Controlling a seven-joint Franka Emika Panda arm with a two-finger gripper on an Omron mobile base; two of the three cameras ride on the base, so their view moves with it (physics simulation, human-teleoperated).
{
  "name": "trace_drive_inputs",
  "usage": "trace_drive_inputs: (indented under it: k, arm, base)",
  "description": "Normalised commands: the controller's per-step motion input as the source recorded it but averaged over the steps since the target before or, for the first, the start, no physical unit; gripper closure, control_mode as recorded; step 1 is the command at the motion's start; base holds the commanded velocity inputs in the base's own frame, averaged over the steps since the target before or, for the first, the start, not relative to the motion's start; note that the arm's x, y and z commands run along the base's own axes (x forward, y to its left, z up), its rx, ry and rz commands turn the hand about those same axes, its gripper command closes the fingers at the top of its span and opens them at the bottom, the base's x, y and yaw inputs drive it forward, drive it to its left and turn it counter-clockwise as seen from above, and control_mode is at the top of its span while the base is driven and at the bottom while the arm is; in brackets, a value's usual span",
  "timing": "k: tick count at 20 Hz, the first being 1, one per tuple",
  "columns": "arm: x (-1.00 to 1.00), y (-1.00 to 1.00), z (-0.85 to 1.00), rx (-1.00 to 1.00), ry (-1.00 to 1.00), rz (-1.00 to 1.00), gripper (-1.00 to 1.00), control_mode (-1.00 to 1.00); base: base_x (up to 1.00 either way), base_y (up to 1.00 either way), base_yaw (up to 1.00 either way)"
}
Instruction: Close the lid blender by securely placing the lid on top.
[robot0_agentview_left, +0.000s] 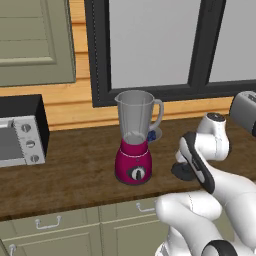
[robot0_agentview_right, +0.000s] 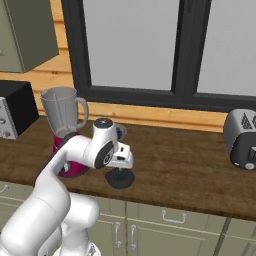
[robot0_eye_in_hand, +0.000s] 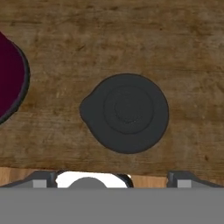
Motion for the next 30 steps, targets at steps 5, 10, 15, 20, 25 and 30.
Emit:
trace_drive_inputs:
  k: [5, 10, 15, 20, 25, 30]
  arm:
    - [0.00, -0.18, -0.43, 0.00, 0.01, 0.00, -1.00, -1.00]
    - [0.06, -0.06, -0.30, 0.00, 0.00, 0.00, -1.00, -1.00]
    - [0.25, -0.01, -0.12, 0.00, 0.01, 0.00, -1.00, -1.00]
    - [0.26, -0.01, -0.06, 0.00, 0.00, 0.00, -1.00, -1.00]
    - [0.21, -0.08, -0.11, 0.00, 0.00, 0.00, -1.00, -1.00]
    - [0.17, -0.06, -0.16, 0.00, 0.00, 0.00, -1.00, -1.00]
  base:
    - [0.00, 0.00, 0.00]
    - [0.00, 0.00, 0.00]
    - [0.00, 0.00, 0.00]
    - [0.00, 0.00, 0.00]
    - [0.00, 0.00, 0.00]
    - [0.00, 0.00, 0.00]
